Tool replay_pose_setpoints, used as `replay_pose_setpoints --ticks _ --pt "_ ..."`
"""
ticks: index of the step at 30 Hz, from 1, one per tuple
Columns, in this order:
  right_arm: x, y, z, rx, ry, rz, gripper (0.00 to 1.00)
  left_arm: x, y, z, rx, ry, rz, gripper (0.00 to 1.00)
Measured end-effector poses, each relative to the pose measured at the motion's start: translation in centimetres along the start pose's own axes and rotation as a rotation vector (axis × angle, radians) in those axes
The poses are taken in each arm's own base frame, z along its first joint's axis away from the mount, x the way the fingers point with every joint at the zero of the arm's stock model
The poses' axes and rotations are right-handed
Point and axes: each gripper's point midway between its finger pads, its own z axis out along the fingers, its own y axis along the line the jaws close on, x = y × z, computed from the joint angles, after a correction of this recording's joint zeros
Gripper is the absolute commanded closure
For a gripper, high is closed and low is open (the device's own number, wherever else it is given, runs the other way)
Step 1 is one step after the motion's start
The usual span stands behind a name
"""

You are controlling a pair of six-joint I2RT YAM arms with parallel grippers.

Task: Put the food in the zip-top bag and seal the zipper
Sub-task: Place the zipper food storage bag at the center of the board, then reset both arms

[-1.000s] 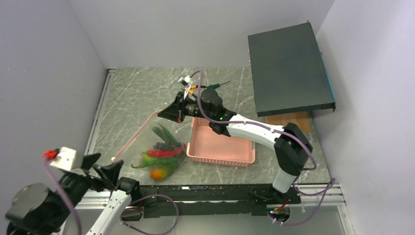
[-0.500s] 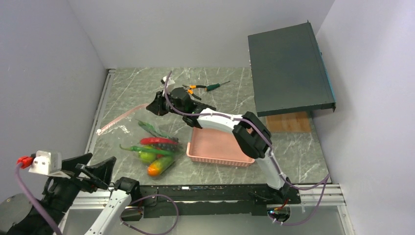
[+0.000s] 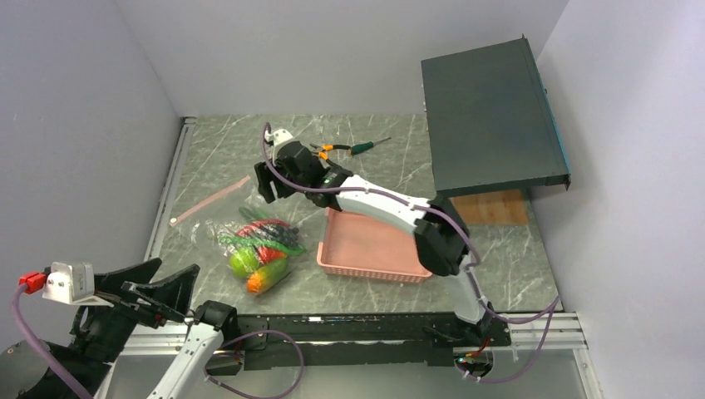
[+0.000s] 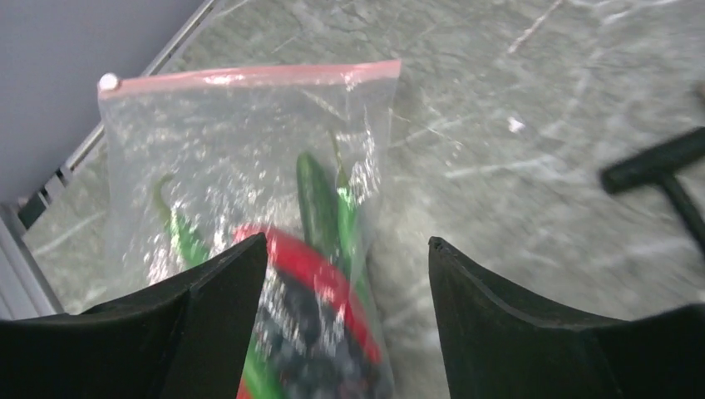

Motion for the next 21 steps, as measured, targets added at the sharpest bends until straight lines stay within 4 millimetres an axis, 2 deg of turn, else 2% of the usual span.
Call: replay_pose_setpoints --ticks 3,5,6,10,14,15,19,21 --pt "-2.4 0.5 -4.7 0.052 0.005 -0.065 0.18 -0.3 -0.1 0.1 0.009 -0.027 -0.014 0.03" --pt "-5.1 1.3 -9.7 0.080 -0.033 -0.104 0.03 -0.4 -0.2 0.3 0.013 -0.043 -0.025 0.00" --pt "-6.4 1.8 -12.1 0.084 -0.057 -0.113 0.01 -0.5 -0.2 0.4 0.014 -0.056 -0.030 0.00" --pt "-11.7 3.5 -25.3 0.074 -0.219 -0.143 0.00 -1.6 -0.3 0.5 0.015 -0.117 -0.053 0.00" --pt "-15.6 2.5 -37.9 0.079 -0.417 -0.109 0.00 -3.4 -0.5 0.5 0.026 -0.199 -0.064 0.00" --pt "-16.1 1.8 -40.5 0.088 -0.460 -0.098 0.00 -3.8 -0.6 0.5 0.028 -0.217 -0.066 0.00" --pt "-16.4 -0.2 -48.7 0.104 -0.588 -0.065 0.00 -5.5 -1.1 0.4 0.046 -0.283 -0.062 0.00" --pt "-16.2 -0.9 -51.2 0.110 -0.632 -0.050 0.00 -6.2 -1.3 0.3 0.055 -0.309 -0.055 0.00"
